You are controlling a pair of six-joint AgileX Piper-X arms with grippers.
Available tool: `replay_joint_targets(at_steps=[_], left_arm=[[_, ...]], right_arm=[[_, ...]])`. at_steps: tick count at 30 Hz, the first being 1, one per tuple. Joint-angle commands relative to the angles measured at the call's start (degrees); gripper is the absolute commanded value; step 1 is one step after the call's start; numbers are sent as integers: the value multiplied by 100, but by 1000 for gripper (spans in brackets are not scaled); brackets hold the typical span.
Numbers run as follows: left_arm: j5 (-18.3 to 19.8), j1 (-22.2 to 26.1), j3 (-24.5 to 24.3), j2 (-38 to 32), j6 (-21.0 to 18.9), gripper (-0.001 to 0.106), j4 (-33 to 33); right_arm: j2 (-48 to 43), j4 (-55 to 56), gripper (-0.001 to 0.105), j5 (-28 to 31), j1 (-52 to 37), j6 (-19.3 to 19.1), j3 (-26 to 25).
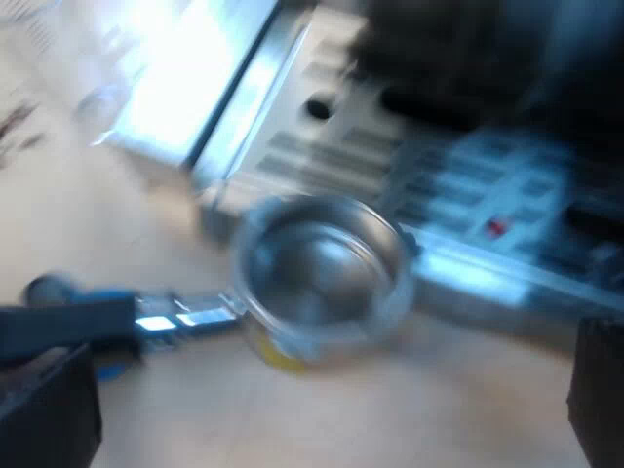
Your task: Put the handle in the coffee machine
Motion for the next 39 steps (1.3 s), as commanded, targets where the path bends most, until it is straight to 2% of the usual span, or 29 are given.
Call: replay_joint_targets(at_steps=[1,6,12,15,20,24,28,30,35,39], left_arm=[[340,86,-89,163,102,0,-140],[484,146,-389,766,557,0,23],[551,146,-821,1281,889,0,-6],[590,146,-867,1491,1029,0,-43],[645,146,-866,1784,1054,0,-405],[728,146,-888,2016,898,0,-886],[728,146,-889,2186,888,0,-1018],[767,146,-906,2269,888,0,-1061],[1092,146,-1264,2543,888,0,-1071],[1111,146,-1561,2720,888,0,-1092]], right_arm=[[-70,-255,104,977,112,-3,104],[-70,-1194,104,1309,203,-23,568],[-70,-2092,104,1868,203,-23,1088],[-41,-2672,104,1943,203,-109,1311],[92,-3382,104,1942,203,-471,1520],[634,-4603,104,2184,203,-1193,1612],[862,-5033,104,2388,203,-1329,1612],[1248,-5608,104,2385,203,-1549,1612],[1615,-6328,104,2504,192,-2090,1612],[1794,-6967,104,2502,126,-2474,1612]])
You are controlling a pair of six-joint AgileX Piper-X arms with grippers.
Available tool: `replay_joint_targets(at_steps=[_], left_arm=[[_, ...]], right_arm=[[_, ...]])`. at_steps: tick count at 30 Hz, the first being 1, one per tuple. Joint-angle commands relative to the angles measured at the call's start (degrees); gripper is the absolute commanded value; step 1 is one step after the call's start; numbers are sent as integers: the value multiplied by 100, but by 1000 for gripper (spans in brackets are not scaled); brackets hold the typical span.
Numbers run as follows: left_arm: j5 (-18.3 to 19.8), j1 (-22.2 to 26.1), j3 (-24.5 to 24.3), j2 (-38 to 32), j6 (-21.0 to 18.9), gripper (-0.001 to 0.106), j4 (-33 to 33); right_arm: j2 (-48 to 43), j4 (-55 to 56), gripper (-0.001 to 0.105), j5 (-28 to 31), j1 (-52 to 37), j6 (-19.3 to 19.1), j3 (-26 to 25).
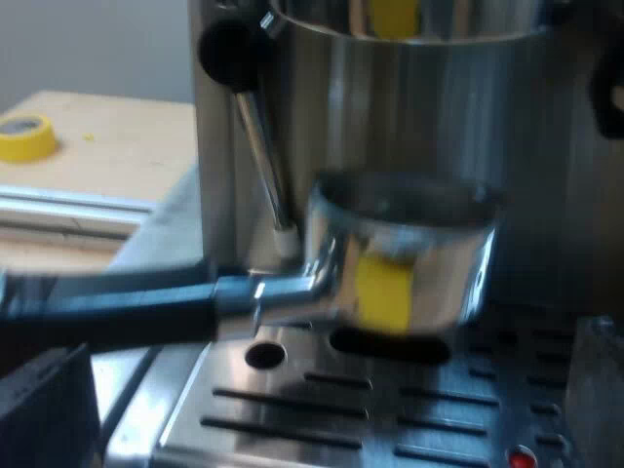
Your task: Put the handle in the coffee machine
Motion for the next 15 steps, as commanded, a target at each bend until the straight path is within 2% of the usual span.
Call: replay_joint_targets(at_steps=[1,3,11,15], left_arm=[[420,5,-313,140,-16,0,-159],[423,5,-403,241,-21,0,-254],[423,5,-692,692,-21,0,-325],[423,5,-871,786,178,0,-323]], right_arm=[[164,-986,104,87,-160,-719,-3],[239,-1288,104,72,-236,-884,-3],[370,-1543,104,-94,-464,-886,-3],[458,-1642,104,-116,-531,-886,-3]])
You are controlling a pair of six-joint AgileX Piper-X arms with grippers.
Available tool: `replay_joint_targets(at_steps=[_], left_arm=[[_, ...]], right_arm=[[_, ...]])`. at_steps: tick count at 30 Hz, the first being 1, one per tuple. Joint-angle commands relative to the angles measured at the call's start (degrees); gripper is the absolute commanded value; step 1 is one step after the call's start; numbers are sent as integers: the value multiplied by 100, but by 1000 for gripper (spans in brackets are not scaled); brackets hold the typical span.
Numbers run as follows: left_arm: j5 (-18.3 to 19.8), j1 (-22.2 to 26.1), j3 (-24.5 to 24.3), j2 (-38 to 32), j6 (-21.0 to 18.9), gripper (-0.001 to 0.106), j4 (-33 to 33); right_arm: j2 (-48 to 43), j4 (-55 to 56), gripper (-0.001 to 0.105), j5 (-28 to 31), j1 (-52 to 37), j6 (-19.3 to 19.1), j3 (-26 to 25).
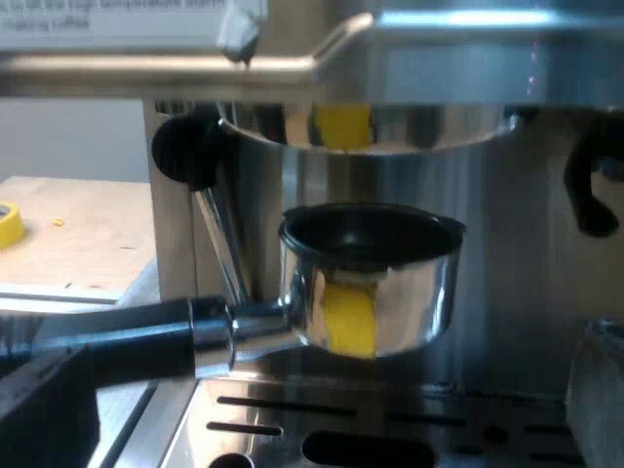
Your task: Put the handle in the coffee machine
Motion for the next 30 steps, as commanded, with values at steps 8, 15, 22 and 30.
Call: replay_joint_targets(at_steps=[8,15,22,30], left_arm=[[379,5,-144,-60,209,0,-144],[379,5,-185,-60,209,0,-90],[379,5,-304,-60,187,0,-47],[413,5,-429,-60,208,0,195]], right_arm=[[142,-362,104,-96,-146,-120,-16],[142,-362,104,-96,-146,-157,-16],[142,-362,104,-96,-146,-157,-16],[142,-362,104,-96,-146,-157,-16]])
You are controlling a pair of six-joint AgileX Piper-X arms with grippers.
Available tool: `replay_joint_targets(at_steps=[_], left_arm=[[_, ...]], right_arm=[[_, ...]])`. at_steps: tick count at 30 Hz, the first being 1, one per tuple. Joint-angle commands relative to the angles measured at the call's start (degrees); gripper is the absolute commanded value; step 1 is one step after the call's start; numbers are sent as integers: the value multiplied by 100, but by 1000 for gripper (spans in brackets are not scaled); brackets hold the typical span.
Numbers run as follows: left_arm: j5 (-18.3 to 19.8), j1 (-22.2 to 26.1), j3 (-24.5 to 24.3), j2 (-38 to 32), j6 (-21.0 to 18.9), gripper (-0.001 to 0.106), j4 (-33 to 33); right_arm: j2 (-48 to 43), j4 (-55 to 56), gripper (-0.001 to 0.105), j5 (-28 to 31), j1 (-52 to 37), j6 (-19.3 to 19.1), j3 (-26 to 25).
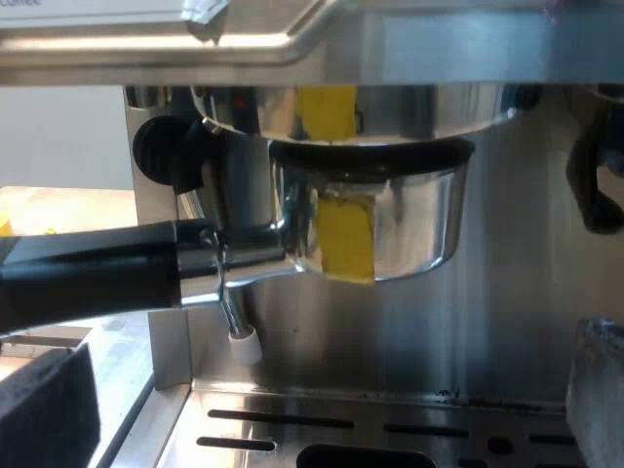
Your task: Put the handle in the coffee machine
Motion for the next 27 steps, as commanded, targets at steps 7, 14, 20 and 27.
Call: replay_joint_targets(at_steps=[7,14,20,27], left_arm=[[372,5,-172,-74,40,0,25],[422,5,-433,-110,40,0,319],[459,5,-448,-146,40,0,403],[594,5,-448,-564,129,0,403]], right_arm=[[-12,-50,104,-4,-20,-72,-16],[-12,-50,104,-4,-20,-72,-16],[-12,-50,104,-4,-20,-72,-16],[-12,-50,104,-4,-20,-24,-16]])
